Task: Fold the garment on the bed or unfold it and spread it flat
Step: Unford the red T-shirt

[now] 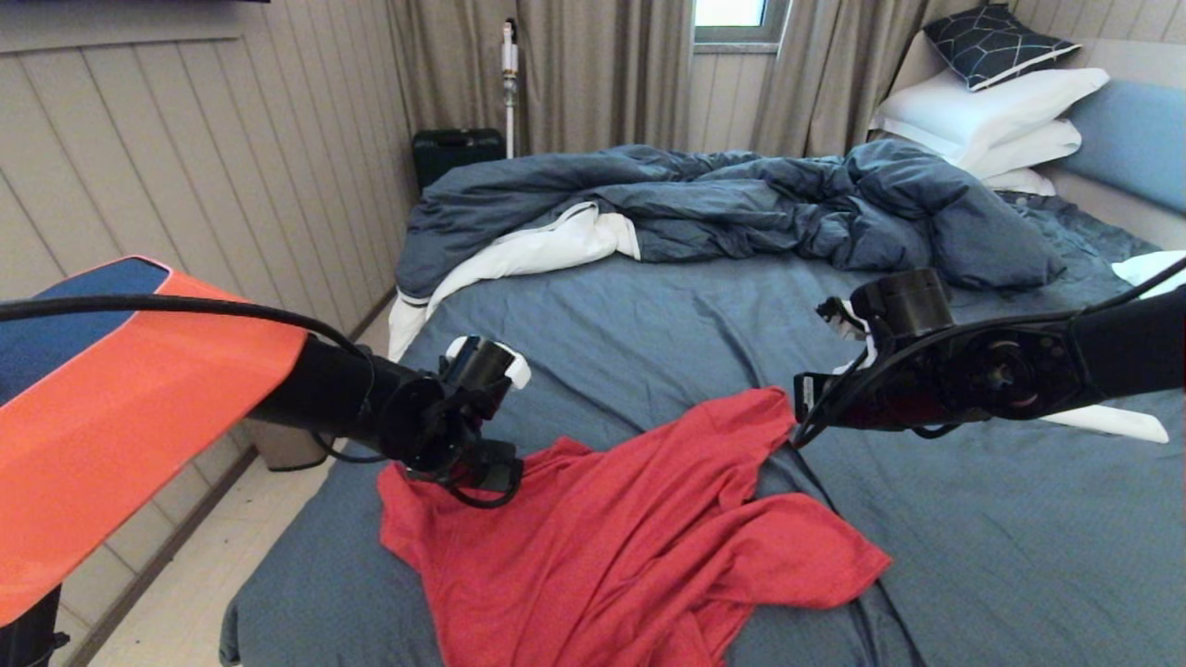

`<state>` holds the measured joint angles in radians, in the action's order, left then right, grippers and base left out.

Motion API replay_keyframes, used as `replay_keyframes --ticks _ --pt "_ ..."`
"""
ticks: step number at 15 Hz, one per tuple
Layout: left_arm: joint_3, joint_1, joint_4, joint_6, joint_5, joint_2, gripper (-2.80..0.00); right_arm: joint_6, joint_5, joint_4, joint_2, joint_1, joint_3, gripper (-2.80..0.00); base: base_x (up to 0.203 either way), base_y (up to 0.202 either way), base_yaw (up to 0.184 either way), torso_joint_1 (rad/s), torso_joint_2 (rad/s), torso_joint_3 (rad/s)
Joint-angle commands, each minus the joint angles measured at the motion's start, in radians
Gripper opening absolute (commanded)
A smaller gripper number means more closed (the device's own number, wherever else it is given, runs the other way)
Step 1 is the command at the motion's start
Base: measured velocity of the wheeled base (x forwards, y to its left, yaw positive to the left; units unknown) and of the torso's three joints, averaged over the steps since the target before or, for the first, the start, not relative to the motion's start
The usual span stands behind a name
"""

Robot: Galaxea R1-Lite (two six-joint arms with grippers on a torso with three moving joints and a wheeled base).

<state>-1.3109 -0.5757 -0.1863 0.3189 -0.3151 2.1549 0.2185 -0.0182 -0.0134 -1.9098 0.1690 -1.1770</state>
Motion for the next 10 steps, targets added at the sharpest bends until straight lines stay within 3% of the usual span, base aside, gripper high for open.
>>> replay_keyframes --ticks 1,2,3,10 --pt "0.008 -0.001 0.002 0.003 -0.002 0.023 0.0 -0.001 0.0 0.0 -0.002 0.0 0.0 -2.8 0.0 0.0 0.0 0.0 0.0 0.0" --pt "0.006 -0.001 0.003 0.002 -0.001 0.035 0.0 -0.001 0.0 0.0 -0.002 0.0 0.0 -2.8 0.0 0.0 0.0 0.0 0.0 0.0" --pt "0.001 -0.001 0.002 0.002 0.002 0.039 -2.8 -0.001 0.0 0.0 -0.002 -0.002 0.0 -2.8 0.0 0.0 0.0 0.0 0.0 0.0" --pt "-0.053 0.002 0.043 0.001 0.005 0.093 -2.8 -0.001 0.0 -0.002 -0.008 -0.002 -0.001 -2.8 0.0 0.0 0.0 0.0 0.0 0.0"
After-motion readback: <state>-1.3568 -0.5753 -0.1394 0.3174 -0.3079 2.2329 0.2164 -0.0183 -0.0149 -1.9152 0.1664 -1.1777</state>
